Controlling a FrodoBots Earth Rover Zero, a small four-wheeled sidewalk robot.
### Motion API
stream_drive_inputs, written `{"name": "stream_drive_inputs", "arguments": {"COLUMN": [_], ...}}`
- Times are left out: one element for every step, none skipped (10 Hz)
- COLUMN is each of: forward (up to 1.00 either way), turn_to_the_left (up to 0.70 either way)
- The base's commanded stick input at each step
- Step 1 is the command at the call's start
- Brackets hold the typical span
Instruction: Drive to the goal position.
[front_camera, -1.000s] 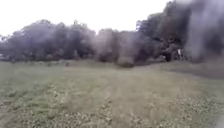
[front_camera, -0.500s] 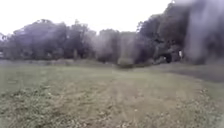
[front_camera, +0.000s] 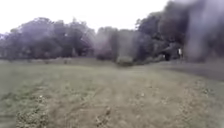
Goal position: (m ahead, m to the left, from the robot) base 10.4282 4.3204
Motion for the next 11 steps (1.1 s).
{"name": "stream_drive_inputs", "arguments": {"forward": [0.45,0.45,0.45,0.45,0.45,0.45,0.45,0.45,0.45,0.45,0.45], "turn_to_the_left": [0.00,0.00,0.00,0.00,0.00,0.00,0.00,0.00,0.00,0.00,0.00]}}
